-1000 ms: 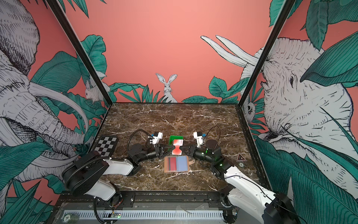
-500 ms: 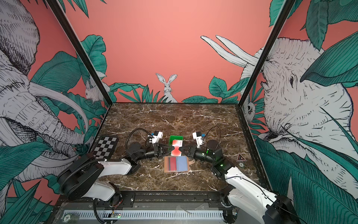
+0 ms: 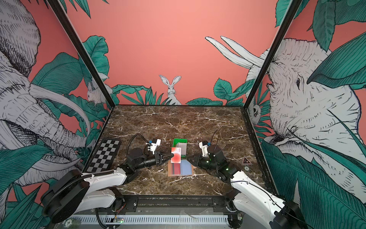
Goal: Insert credit cards into a card holder
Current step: Pass the credit card.
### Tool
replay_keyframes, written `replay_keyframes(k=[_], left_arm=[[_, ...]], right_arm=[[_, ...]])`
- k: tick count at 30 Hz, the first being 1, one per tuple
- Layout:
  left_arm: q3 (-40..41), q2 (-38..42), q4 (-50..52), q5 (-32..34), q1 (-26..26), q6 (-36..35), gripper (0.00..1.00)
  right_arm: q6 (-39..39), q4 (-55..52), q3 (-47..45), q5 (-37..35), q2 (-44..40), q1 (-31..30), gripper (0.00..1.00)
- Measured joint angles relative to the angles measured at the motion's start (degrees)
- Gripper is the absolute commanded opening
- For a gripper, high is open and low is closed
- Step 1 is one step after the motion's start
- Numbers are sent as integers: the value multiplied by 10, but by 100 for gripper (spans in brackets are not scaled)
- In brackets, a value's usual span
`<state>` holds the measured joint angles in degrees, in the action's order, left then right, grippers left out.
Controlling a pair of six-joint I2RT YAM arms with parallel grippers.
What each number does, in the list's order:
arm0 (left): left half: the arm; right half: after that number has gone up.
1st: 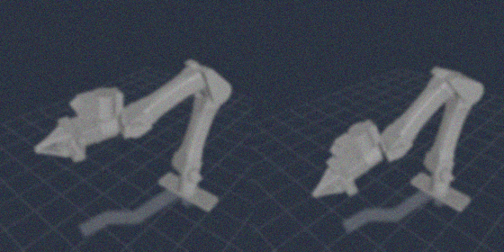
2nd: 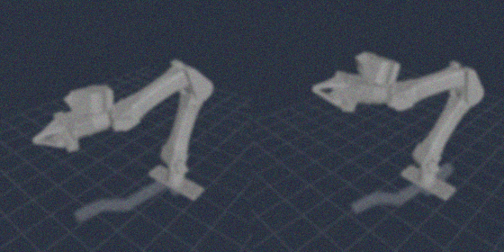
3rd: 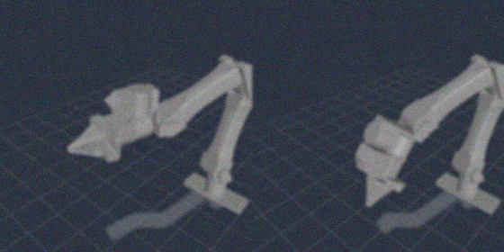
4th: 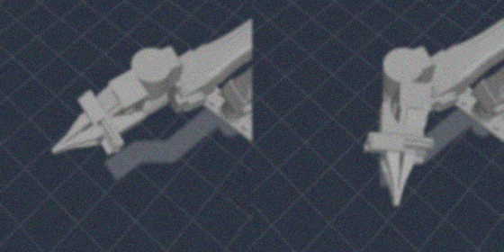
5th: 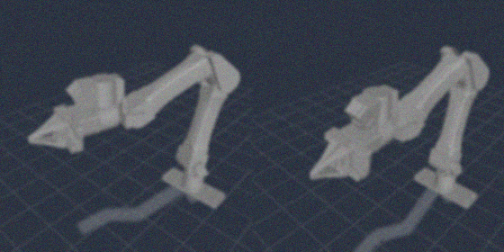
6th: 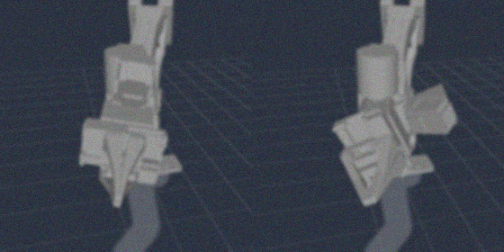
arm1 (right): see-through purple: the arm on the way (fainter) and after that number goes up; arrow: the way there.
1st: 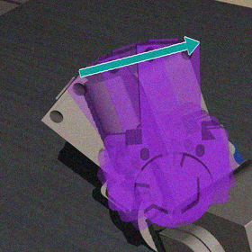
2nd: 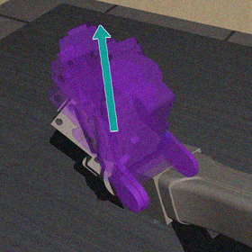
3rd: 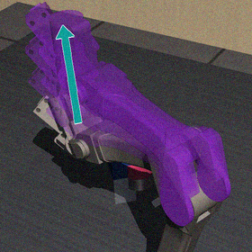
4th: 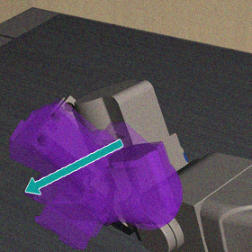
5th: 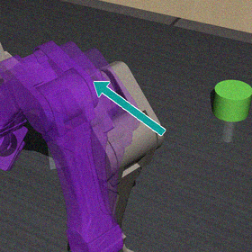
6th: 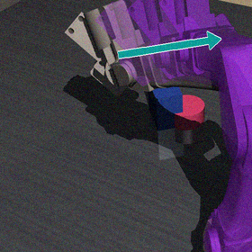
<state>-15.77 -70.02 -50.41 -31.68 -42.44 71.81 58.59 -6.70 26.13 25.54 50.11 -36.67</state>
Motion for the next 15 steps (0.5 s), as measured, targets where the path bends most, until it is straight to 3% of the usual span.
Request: replay_keyframes(k=[8,15], left_arm=[[22,1,57,89,-53,-16,0],[28,-18,77,150,-80,-16,0]], right_arm=[[-68,-109,3,-96,49,-30,24],[-97,-115,21,-132,129,-55,17]])
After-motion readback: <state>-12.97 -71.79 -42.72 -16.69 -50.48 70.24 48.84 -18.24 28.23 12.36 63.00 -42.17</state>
